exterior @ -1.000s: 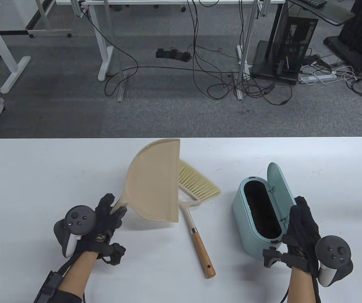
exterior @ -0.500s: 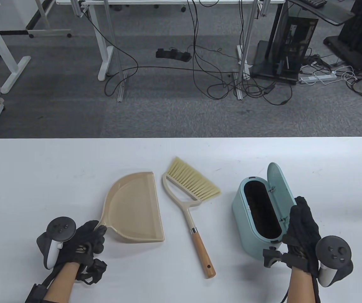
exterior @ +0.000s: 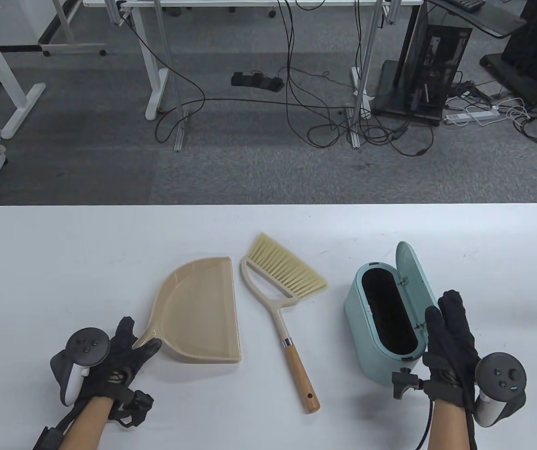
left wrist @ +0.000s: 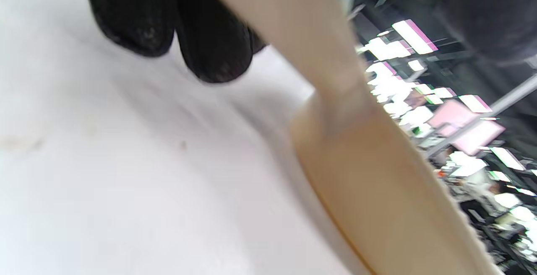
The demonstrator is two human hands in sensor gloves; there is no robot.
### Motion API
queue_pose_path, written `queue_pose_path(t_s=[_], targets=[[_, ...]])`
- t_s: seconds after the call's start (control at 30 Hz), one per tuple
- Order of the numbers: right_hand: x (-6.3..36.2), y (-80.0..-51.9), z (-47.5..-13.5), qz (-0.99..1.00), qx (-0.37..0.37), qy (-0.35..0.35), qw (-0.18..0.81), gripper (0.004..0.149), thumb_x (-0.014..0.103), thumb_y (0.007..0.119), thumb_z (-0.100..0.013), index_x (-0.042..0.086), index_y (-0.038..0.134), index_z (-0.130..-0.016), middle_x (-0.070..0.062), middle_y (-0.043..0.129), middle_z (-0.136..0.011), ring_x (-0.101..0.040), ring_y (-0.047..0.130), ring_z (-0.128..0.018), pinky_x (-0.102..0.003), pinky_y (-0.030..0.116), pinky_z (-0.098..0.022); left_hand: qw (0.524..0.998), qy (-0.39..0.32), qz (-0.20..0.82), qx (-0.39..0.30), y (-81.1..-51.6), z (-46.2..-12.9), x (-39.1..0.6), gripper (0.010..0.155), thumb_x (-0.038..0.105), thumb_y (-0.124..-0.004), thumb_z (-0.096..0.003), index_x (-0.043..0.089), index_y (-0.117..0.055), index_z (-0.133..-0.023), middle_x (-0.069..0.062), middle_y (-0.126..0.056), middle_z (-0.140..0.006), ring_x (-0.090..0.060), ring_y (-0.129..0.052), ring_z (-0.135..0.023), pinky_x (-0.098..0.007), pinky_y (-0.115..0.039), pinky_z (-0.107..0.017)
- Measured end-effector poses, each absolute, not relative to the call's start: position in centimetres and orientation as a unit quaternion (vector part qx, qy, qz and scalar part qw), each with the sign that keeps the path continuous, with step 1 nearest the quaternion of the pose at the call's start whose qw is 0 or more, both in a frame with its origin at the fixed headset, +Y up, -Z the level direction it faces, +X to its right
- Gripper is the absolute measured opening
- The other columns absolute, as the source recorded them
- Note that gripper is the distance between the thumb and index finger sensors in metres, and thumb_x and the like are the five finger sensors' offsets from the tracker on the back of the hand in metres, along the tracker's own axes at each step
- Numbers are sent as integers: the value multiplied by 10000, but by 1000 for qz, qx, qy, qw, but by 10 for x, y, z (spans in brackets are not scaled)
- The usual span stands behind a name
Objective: Sweep raisins on the table into the desktop trash can
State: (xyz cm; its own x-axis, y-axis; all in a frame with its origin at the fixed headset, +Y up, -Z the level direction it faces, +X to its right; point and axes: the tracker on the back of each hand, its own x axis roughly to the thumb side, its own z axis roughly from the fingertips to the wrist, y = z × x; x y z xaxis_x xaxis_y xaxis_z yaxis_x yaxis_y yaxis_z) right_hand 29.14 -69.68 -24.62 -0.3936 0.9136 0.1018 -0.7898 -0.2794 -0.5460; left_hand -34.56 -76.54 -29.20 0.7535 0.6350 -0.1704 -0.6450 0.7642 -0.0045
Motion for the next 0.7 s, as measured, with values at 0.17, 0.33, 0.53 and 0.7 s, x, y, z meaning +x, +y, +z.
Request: queue_pose_path(t_s=[0.17, 0.33, 0.53, 0.7], targets=[[304, -686, -238, 782, -108, -266, 554, 968, 762, 626, -510, 226, 187, -1185, -214, 210, -1215, -533, 245, -1083, -744, 293, -689, 960, -25, 279, 30, -741, -280, -333, 986, 722, -737, -436, 183, -281, -1125, -234, -510, -1102, -391, -781, -902, -549, -695, -602], [312, -667, -239, 757, -107, -241, 598, 1009, 773, 644, -511, 250, 99, -1181, -164, 60, -1233, -474, 44, -1113, -716, 99, -698, 967, -153, 196, 58, -731, -266, -302, 1023, 726, -743, -431, 231, -187, -1132, -240, -259, -1161, -452, -538, -1042, -619, -573, -677], [291, -651, -263, 829, -143, -157, 517, 1043, 787, 675, -487, 250, 128, -1195, -131, 28, -1241, -414, -47, -1115, -685, -31, -667, 968, -237, 75, 44, -735, -251, -272, 1019, 737, -741, -411, 282, -195, -1141, -176, -114, -1198, -469, -248, -1130, -704, -364, -737], [261, -653, -283, 888, -152, -101, 422, 1001, 757, 711, -485, 145, 350, -1190, -214, 295, -1234, -493, 221, -1114, -729, 138, -672, 959, -281, -14, 38, -745, -242, -254, 1009, 744, -721, -413, 290, -193, -1143, -162, -110, -1206, -467, -210, -1138, -712, -351, -737]])
